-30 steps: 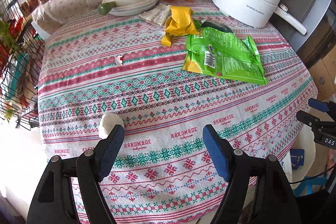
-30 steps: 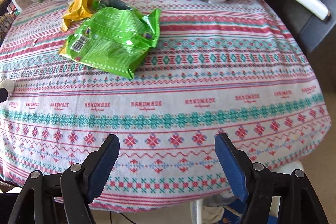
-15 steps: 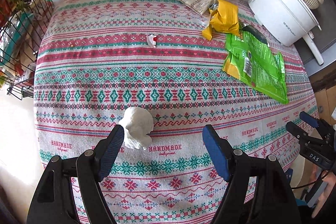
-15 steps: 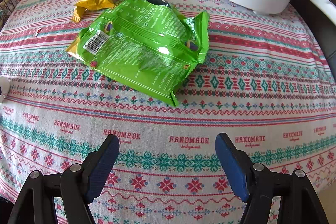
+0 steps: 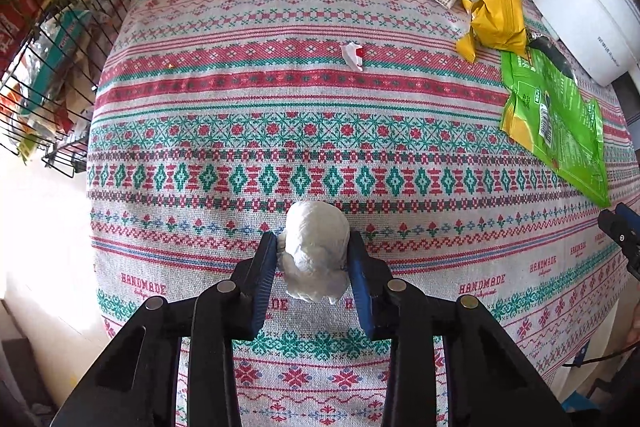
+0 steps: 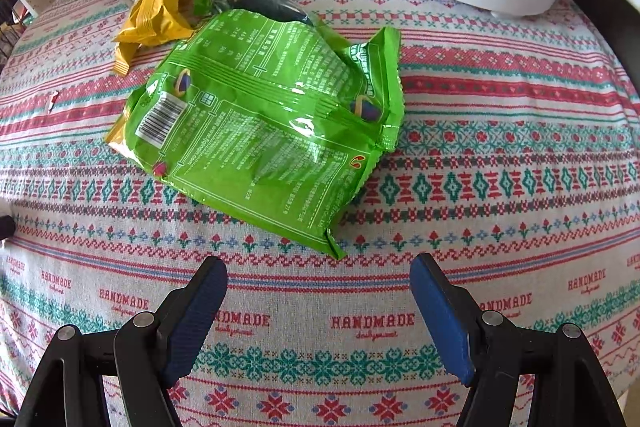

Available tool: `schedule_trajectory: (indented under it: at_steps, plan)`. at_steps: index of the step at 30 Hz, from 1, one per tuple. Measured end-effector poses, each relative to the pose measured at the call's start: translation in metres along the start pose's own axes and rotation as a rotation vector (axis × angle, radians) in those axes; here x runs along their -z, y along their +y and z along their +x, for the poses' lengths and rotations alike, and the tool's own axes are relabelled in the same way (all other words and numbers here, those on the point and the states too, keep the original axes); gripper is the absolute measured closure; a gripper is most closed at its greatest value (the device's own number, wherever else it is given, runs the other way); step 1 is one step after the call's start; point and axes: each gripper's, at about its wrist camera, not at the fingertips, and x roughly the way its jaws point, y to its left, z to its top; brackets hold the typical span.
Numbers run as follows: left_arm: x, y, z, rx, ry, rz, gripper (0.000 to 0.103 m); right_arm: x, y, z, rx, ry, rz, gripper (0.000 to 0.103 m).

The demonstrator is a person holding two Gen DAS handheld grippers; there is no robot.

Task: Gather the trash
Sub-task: 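Grasp the white crumpled tissue ball with the left tool, then grasp the yellow wrapper with the right tool while the left tool holds the tissue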

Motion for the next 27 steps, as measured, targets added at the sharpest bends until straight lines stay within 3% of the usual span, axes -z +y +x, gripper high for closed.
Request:
schedule_trajectory:
  at_steps: [12, 16, 22, 27]
  plan:
    - [0.004, 0.010, -0.049, 0.131, -0.149, -0.032, 0.071, -0.022, 0.000, -0.021, -0.128, -0.058, 0.139, 0.023]
    - [-0.003, 0.017, -0.062, 0.143, -0.191, -0.077, 0.071, -0.050, 0.012, -0.017, -0.137, -0.059, 0.151, 0.023]
    - [-0.016, 0.032, -0.073, 0.121, -0.247, -0.120, 0.071, -0.103, 0.058, -0.013, -0.161, -0.131, 0.111, 0.023]
    - [-0.029, 0.047, -0.067, 0.115, -0.248, -0.160, 0.071, -0.149, 0.111, 0.010, -0.231, -0.135, 0.026, 0.046]
